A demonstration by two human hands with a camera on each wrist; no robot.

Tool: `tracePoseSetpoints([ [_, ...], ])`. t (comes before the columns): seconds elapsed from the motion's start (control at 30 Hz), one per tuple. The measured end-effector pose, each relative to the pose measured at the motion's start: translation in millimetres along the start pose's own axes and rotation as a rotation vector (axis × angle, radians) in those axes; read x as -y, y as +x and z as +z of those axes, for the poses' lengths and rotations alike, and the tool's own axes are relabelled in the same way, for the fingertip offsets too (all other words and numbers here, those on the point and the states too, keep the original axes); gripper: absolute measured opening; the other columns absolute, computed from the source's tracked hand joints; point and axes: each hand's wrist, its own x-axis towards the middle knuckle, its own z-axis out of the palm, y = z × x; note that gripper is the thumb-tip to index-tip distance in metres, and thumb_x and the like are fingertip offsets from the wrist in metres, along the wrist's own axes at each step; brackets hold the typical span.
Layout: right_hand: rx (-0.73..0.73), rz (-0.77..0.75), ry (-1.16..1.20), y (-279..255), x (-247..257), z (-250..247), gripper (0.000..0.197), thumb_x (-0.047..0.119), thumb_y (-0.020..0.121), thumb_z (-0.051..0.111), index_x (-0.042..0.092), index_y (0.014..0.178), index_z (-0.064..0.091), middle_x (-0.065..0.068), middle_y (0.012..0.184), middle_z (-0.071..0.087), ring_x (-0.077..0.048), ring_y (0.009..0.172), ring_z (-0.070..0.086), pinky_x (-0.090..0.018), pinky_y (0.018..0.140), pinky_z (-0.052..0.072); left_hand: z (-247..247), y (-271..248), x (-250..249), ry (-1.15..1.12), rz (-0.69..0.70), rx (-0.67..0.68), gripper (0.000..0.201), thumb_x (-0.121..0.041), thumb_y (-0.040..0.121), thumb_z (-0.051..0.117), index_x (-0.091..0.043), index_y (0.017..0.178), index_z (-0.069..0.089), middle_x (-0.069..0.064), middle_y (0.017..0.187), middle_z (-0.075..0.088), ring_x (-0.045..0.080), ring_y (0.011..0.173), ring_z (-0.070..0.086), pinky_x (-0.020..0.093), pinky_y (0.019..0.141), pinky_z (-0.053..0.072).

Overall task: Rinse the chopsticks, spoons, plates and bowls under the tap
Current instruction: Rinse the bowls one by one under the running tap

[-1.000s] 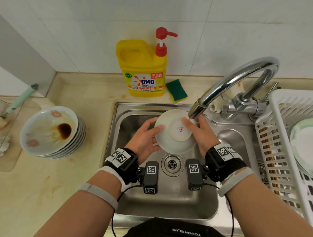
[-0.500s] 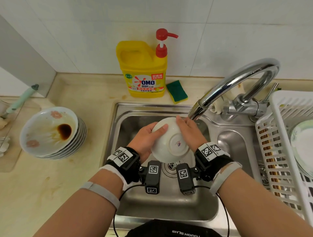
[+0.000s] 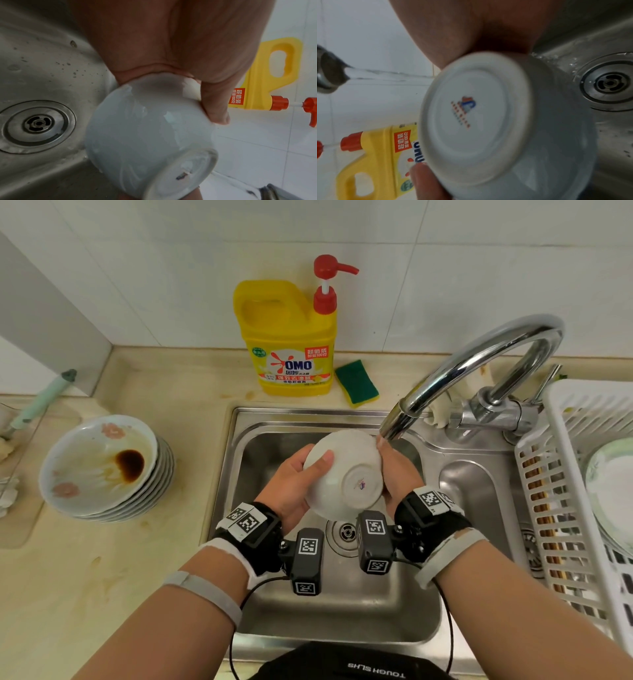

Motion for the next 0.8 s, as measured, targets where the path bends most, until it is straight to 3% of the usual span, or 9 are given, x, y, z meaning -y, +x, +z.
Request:
tracePoseSetpoints([
  [0.13,0.040,0.113,0.161,-6.2,-7.5,-2.4,0.040,0.059,0.100,0.051,0.023,0.102,0.068,0.000,0.073,0.077,-0.026,0.089,0.071,-0.045,0.084,0.059,-3.1,-0.1,0.2,-0.041,0.014,-0.011,0.051,-0.039,0.090,0.066,-0.016,0.135,0.059,0.013,0.131,0.067,0.033,0.120,0.065,0.054,0.099,0.053],
  [0.23,0.060,0.101,0.146,-7.2,-7.3,1.2,0.044,0.063,0.098,0.048,0.023,0.101,0.066,0.001,0.064,0.074,-0.024,0.082,0.069,-0.040,0.077,0.057,-5.8,-1.0,1.6,-0.062,0.004,0.000,0.048,-0.034,0.093,0.066,-0.014,0.135,0.059,0.016,0.132,0.066,0.034,0.121,0.064,0.053,0.100,0.053],
  [0.37,0.001,-0.066,-0.033,-5.1,-2.4,3.6,0.056,0.074,0.077,0.048,0.025,0.096,0.068,-0.008,0.096,0.075,-0.031,0.101,0.069,-0.052,0.100,0.052,-7.2,-0.4,-2.7,-0.038,-0.052,-0.014,0.041,-0.026,0.096,0.067,-0.008,0.133,0.062,0.018,0.129,0.067,0.039,0.123,0.062,0.057,0.102,0.051],
  [0.4,-0.009,-0.102,-0.077,-5.0,-0.5,2.8,0.055,0.071,0.080,0.047,0.024,0.099,0.068,-0.010,0.101,0.073,-0.032,0.104,0.067,-0.051,0.100,0.051,-6.0,0.0,-4.3,-0.017,-0.066,-0.024,0.041,-0.029,0.095,0.068,-0.008,0.130,0.064,0.017,0.126,0.069,0.039,0.122,0.063,0.057,0.101,0.052],
  [0.5,-0.031,-0.208,-0.184,-5.1,5.9,-3.6,0.032,0.038,0.107,0.041,0.013,0.107,0.062,-0.005,0.095,0.065,-0.024,0.096,0.060,-0.027,0.076,0.046,-1.2,0.9,-7.5,0.075,-0.069,-0.041,0.050,-0.043,0.085,0.072,-0.012,0.124,0.069,0.012,0.118,0.074,0.035,0.117,0.067,0.055,0.098,0.055],
  [0.63,-0.085,-0.311,-0.212,-7.1,8.1,-6.8,0.019,0.024,0.108,0.041,0.017,0.104,0.059,-0.004,0.098,0.062,-0.025,0.101,0.058,-0.030,0.071,0.039,0.0,2.5,-8.8,0.093,-0.046,-0.028,0.052,-0.040,0.082,0.079,-0.017,0.126,0.068,0.009,0.119,0.074,0.032,0.115,0.068,0.053,0.097,0.056],
  [0.7,-0.078,-0.287,-0.207,-4.7,4.6,-4.4,0.020,0.031,0.107,0.043,0.018,0.103,0.058,-0.005,0.100,0.062,-0.027,0.104,0.059,-0.030,0.073,0.042,0.4,2.1,-9.4,0.061,-0.039,-0.016,0.051,-0.036,0.082,0.079,-0.015,0.128,0.067,0.010,0.121,0.073,0.031,0.115,0.068,0.050,0.097,0.056],
  [0.77,-0.044,-0.194,-0.165,-5.3,3.8,0.0,0.031,0.051,0.099,0.045,0.022,0.100,0.057,-0.008,0.113,0.064,-0.027,0.107,0.060,-0.035,0.088,0.045,1.3,0.3,-9.1,0.030,-0.027,-0.005,0.048,-0.032,0.086,0.078,-0.013,0.129,0.066,0.012,0.121,0.073,0.031,0.114,0.068,0.048,0.094,0.057],
  [0.8,-0.014,-0.127,-0.132,-5.6,4.2,2.1,0.038,0.062,0.092,0.045,0.027,0.096,0.059,-0.012,0.117,0.065,-0.030,0.108,0.061,-0.043,0.096,0.048,1.7,-0.9,-8.5,0.006,-0.024,-0.002,0.047,-0.030,0.086,0.074,-0.013,0.129,0.065,0.012,0.121,0.073,0.030,0.112,0.069,0.047,0.092,0.058],
])
